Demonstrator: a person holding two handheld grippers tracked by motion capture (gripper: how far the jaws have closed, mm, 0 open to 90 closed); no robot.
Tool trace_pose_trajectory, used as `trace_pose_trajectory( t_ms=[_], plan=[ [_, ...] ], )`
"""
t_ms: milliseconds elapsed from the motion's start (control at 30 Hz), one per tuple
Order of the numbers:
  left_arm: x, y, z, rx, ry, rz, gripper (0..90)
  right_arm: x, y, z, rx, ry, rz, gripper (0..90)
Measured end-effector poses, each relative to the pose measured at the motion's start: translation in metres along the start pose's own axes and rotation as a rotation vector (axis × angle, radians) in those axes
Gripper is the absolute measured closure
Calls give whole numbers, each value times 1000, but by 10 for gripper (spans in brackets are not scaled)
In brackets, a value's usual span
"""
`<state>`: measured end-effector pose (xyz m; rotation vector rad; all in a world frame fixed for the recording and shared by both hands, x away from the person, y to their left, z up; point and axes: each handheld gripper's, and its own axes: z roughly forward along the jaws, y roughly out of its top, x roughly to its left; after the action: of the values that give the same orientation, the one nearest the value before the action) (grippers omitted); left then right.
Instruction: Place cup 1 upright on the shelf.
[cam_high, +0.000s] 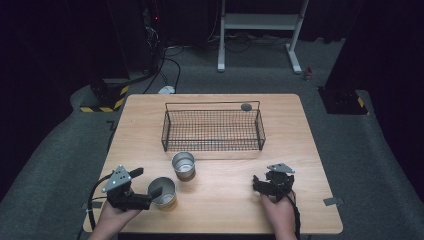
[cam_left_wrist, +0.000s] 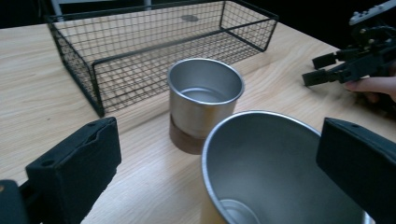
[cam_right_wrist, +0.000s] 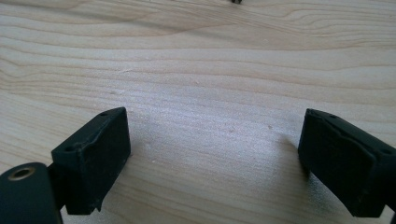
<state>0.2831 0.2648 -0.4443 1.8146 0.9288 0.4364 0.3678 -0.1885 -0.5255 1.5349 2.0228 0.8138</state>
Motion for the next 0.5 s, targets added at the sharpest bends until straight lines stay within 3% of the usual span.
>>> trace_pose_trajectory(
  t_ms=[167,500],
  plan=[
    [-6,-1,4,10,-26,44,0,0,0,0,0,0,-1,92],
    [-13,-6,9,12,-55,49,0,0,0,0,0,0,-1,92]
  ],
)
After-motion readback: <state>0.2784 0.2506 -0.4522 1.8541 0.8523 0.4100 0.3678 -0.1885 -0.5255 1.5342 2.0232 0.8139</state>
